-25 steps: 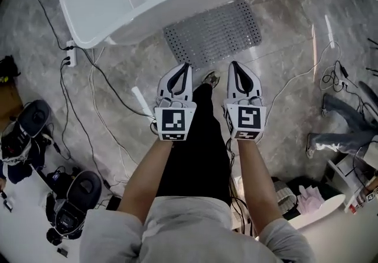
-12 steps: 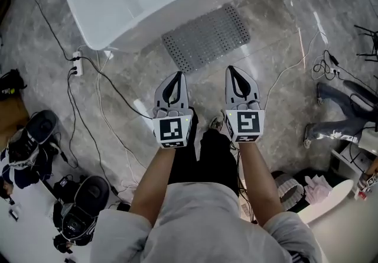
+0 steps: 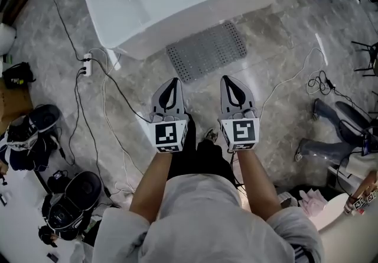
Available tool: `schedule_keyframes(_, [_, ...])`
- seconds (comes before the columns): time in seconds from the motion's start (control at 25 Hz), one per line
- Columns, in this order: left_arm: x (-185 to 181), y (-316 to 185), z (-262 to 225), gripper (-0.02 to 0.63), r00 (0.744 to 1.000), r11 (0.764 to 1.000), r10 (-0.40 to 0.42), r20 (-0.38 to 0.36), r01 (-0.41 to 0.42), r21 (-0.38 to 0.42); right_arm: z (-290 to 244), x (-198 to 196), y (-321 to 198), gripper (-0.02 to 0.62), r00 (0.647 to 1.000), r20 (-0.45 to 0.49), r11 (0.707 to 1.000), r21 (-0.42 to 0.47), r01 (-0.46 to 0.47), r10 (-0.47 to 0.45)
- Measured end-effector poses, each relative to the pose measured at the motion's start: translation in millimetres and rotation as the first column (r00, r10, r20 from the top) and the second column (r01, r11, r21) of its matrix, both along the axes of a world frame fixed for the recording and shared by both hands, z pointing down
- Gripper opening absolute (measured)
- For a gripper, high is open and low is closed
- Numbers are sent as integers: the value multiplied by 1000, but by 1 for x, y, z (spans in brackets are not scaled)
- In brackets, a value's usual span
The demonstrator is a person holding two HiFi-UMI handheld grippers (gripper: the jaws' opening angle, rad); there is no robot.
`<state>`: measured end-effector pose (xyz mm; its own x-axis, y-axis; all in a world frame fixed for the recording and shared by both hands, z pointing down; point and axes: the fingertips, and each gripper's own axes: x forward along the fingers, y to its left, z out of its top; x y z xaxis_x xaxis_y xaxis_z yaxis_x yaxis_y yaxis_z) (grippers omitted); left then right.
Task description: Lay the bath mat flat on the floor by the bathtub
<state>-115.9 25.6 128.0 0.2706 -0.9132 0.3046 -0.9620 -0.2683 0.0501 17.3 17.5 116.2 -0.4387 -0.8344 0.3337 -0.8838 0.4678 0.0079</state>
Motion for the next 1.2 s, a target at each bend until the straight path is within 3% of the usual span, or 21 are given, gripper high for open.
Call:
schedule_keyframes(0.28, [18,60,-45,11,1000,998,6,9,-7,59,-49,23,53,6,999,27,998,61,15,-17])
schedule_keyframes(0.68, [49,86,-105,11,1000,986,1,28,-5,164,-111,46,68,5,998,41,983,181,39,-47])
schedule_keyframes(0.84, [53,95,-120,11,1000,983,6,11,-8,185,-127,50,75,6,997,69,979,201,2,-16])
schedule_keyframes(1.2, [69,116,-139,11,1000,974,-4,23,-1,228,-144,63,96,6,998,65,972,236,11,-27])
